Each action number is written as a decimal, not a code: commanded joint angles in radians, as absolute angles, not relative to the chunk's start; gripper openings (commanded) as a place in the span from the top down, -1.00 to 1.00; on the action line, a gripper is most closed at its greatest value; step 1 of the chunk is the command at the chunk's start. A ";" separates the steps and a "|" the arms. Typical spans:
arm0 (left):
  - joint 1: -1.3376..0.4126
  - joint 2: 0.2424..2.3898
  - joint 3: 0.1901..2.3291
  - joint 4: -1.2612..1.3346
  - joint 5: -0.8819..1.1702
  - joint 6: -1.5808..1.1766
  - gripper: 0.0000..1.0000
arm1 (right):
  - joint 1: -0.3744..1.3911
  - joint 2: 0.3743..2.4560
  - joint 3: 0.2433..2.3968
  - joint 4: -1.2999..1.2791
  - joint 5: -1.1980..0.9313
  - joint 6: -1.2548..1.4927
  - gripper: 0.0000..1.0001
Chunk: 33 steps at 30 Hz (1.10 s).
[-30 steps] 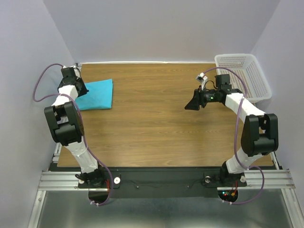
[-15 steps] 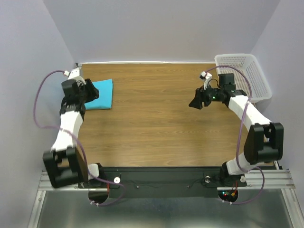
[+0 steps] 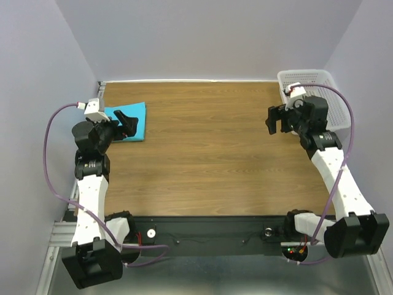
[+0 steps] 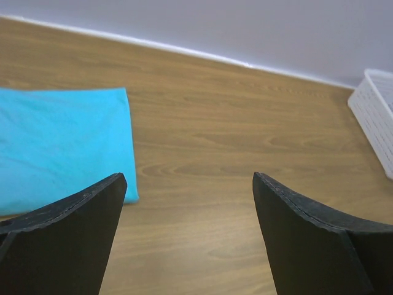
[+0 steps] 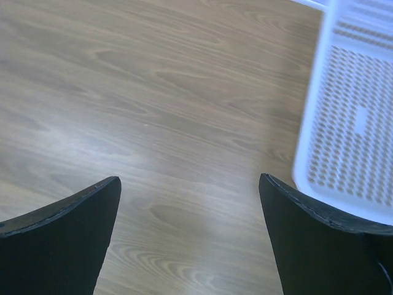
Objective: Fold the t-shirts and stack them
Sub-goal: Neatly place the folded tshirt to the corner
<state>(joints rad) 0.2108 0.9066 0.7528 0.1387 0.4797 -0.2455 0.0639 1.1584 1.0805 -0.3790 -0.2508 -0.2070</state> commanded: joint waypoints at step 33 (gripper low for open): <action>0.195 0.695 0.710 0.002 0.462 -0.183 -0.93 | 0.052 0.962 0.927 -0.307 0.160 0.097 -1.00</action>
